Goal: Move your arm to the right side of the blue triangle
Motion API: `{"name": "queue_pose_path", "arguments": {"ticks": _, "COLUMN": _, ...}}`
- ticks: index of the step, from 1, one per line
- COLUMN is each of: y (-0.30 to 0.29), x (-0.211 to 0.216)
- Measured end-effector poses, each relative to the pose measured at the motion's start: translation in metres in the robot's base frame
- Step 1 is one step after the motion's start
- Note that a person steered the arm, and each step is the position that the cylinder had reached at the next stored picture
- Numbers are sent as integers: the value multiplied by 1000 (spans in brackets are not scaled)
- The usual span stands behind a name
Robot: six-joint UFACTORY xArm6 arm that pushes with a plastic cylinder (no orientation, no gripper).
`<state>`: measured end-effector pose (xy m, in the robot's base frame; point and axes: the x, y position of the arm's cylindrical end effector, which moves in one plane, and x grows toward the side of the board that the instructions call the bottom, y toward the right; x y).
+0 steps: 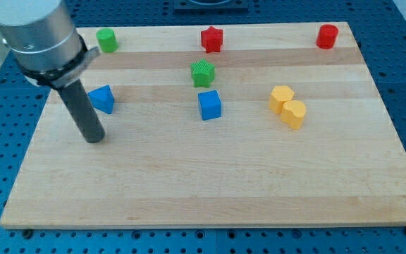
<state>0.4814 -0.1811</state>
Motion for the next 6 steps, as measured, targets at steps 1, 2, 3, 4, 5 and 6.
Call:
{"name": "queue_pose_path", "arguments": {"ticks": 1, "y": 31, "x": -18}}
{"name": "queue_pose_path", "arguments": {"ticks": 2, "y": 42, "x": -38}}
{"name": "queue_pose_path", "arguments": {"ticks": 3, "y": 42, "x": -49}}
{"name": "queue_pose_path", "arguments": {"ticks": 4, "y": 41, "x": -51}}
{"name": "queue_pose_path", "arguments": {"ticks": 5, "y": 39, "x": -56}}
{"name": "queue_pose_path", "arguments": {"ticks": 6, "y": 38, "x": -65}}
